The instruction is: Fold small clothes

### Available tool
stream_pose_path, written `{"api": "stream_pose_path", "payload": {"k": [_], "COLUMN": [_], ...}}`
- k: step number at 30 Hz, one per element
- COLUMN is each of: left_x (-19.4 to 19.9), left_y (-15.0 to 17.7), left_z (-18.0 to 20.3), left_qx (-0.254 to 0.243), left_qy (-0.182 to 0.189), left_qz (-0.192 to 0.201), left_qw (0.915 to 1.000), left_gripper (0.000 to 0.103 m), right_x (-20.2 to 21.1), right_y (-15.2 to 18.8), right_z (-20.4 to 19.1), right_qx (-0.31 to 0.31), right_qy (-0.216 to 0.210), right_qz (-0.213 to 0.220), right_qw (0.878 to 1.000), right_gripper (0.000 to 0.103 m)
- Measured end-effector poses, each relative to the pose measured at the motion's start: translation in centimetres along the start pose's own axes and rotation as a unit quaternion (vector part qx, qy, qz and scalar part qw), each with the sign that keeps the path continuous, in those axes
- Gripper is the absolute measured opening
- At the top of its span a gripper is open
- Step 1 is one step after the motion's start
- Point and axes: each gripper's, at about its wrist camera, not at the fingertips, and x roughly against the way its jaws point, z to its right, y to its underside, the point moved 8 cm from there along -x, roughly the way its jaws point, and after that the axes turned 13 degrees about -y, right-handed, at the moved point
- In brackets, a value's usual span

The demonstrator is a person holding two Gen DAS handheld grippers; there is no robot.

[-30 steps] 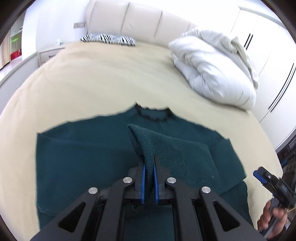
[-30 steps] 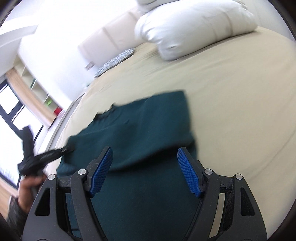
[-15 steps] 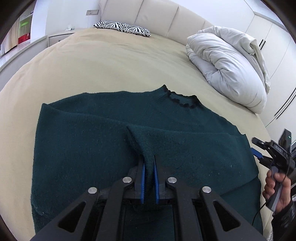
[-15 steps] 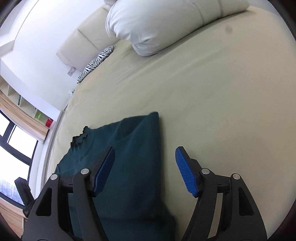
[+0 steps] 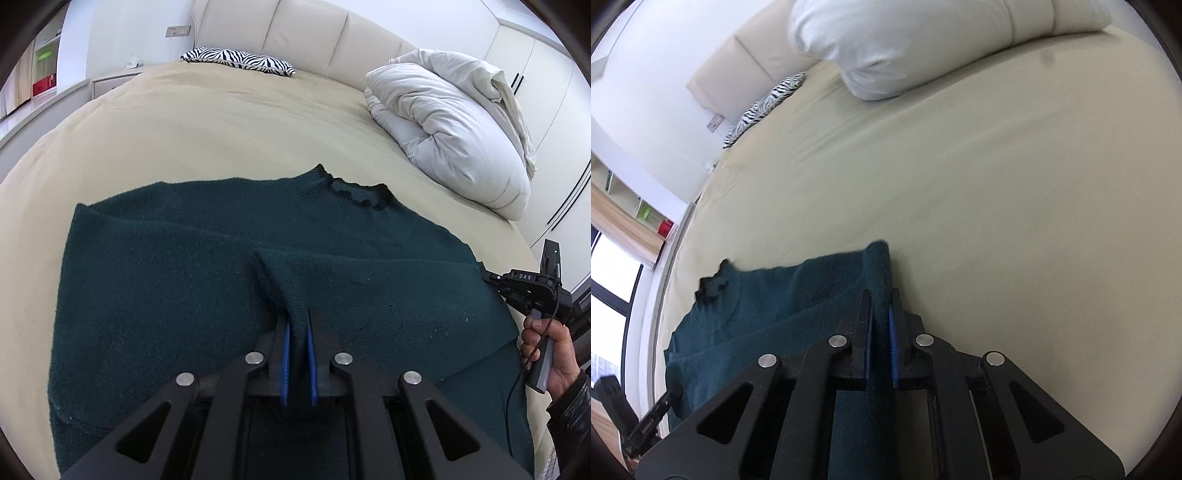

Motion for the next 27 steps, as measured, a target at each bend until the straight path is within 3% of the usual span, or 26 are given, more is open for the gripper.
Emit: {"api": "stream_pose_path", "payload": {"k": [2,6,10,16,17,18,19,25,27], "left_x": [-0.2,-0.2,-0.2,0.2,0.3,0.4,0.6,0.1,0.1], "left_y": [0.0,0.1,0.2,0.5,0.4,0.4,0.4,0.9,0.9], "left_z": [-0.2,-0.5,-0.6,-0.7,-0.8,-0.9,-1.1,-1.5,-1.7], "left_qx": [0.002,0.003,0.006,0.002,0.002,0.004,0.007,0.016,0.018], "left_qy": [0.003,0.004,0.004,0.003,0.003,0.004,0.005,0.003,0.006], "left_qz": [-0.002,-0.003,-0.003,-0.01,-0.01,-0.01,-0.01,-0.003,-0.006], "left_qw": [1.0,1.0,1.0,0.9999,0.9999,0.9999,0.9999,0.9999,0.9998], "left_gripper": [0.009,0.014,0.015,0.012,0.01,0.01,0.009,0.009,0.01], "right_x": [-0.9,0.3,3.4,4.9,4.9,4.9,4.8,6.0,5.4], "right_y": [0.0,0.1,1.3,7.4,7.8,7.9,7.9,7.6,8.4], "right_z": [1.9,1.4,0.8,-1.3,-1.5,-1.6,-1.4,-1.4,0.3], "right_qx": [-0.03,-0.015,-0.033,0.017,0.038,0.056,0.064,0.061,0.036], "right_qy": [-0.009,-0.022,-0.05,-0.034,-0.023,-0.007,0.007,0.003,-0.007], "right_qz": [-0.004,-0.016,-0.01,-0.084,-0.085,-0.085,-0.083,-0.058,-0.061], "right_qw": [0.999,1.0,0.998,0.996,0.995,0.995,0.994,0.996,0.997], "right_gripper": [0.005,0.014,0.037,0.036,0.033,0.017,0.012,0.008,0.008]}}
